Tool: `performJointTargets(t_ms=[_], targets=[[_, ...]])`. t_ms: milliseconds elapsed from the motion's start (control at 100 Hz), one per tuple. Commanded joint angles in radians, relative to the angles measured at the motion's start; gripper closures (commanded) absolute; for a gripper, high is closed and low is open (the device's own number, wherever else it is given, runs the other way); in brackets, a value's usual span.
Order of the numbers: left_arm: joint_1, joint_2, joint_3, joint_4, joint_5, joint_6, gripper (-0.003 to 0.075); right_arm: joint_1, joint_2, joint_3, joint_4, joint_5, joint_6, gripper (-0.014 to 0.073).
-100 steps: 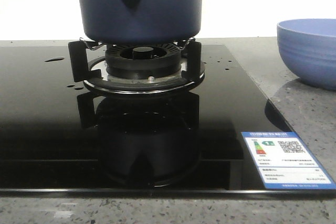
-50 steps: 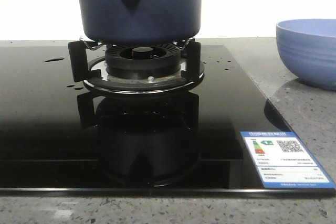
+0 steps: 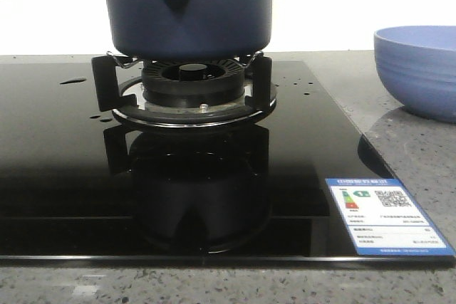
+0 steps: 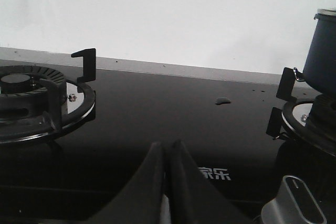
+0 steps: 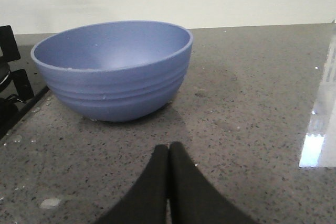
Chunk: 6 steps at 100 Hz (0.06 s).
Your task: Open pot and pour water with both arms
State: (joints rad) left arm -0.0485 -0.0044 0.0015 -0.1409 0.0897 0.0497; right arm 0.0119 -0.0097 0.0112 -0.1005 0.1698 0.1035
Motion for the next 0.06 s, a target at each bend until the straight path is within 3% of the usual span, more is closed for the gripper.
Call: performJointTargets(t_ms=[0,50], targets=[[0.006,-0.027,0.033,-0.008,-0.07,-0.007,0.0739,0.003,-0.019,0.025,-0.007,-0.074,-0.001,0.0652],[0.006,-0.027,0.033,-0.008,-0.07,-0.007,0.0739,0.003,-0.019,0.025,-0.007,-0.074,-0.001,0.0652]])
